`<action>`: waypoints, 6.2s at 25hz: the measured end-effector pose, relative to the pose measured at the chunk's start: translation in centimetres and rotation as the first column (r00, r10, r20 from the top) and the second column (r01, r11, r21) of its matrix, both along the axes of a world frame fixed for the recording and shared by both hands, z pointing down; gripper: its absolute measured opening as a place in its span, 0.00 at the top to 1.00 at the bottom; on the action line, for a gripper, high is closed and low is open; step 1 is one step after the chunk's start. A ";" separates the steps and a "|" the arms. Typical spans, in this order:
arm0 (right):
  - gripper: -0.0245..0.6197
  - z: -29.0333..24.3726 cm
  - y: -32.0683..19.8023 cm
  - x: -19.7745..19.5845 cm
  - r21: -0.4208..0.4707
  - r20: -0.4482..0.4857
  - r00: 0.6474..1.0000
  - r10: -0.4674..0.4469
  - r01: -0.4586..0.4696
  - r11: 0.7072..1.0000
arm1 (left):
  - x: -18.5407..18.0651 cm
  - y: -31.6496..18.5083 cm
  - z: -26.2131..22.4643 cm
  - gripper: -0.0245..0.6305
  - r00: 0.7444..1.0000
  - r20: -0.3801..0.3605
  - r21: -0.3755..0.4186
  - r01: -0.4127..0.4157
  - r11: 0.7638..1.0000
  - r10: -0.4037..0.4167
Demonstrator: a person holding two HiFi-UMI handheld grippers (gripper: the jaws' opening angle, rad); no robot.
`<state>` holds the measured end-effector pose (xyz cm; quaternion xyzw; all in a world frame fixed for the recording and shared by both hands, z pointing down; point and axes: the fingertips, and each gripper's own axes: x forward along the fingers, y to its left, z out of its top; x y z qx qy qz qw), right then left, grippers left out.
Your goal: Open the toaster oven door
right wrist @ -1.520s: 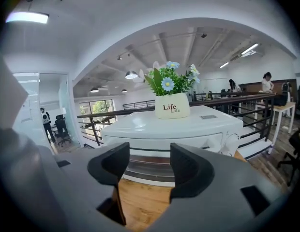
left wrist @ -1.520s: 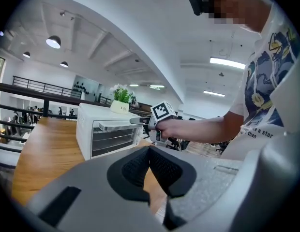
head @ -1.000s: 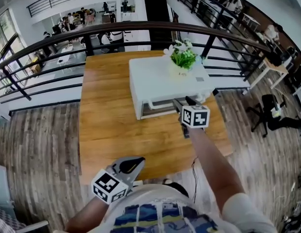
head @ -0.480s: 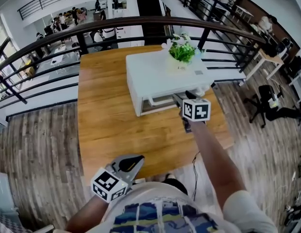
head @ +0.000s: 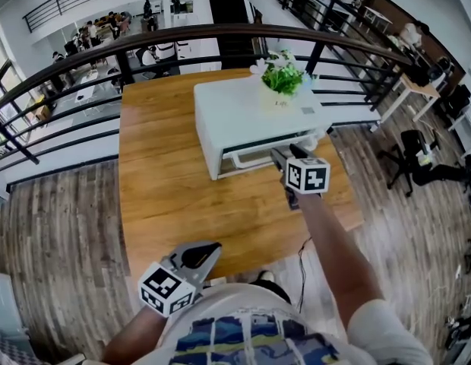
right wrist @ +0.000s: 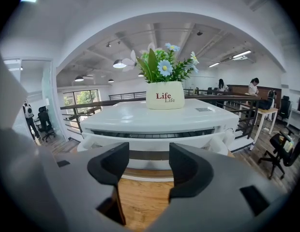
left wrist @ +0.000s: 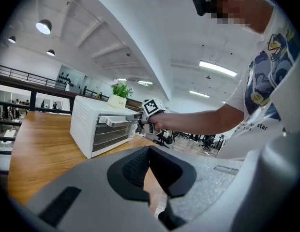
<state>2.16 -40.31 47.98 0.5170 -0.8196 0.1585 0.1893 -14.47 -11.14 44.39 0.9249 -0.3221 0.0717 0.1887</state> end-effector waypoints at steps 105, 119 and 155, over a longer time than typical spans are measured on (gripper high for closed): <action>0.64 12.1 12.1 6.2 -0.049 -0.033 0.999 0.040 -0.042 0.998 | 2.8 2.5 1.8 0.96 0.996 0.012 -0.042 -0.086 0.995 0.087; 0.64 14.2 13.2 6.5 -0.068 -0.044 0.998 0.038 -0.041 0.997 | 2.9 2.8 2.8 0.96 0.993 0.041 -0.064 -0.104 0.993 0.107; 0.63 21.3 14.6 7.4 -0.060 -0.032 0.999 0.040 -0.042 0.997 | 3.4 1.3 3.3 0.96 0.989 0.066 -0.081 -0.124 0.989 0.129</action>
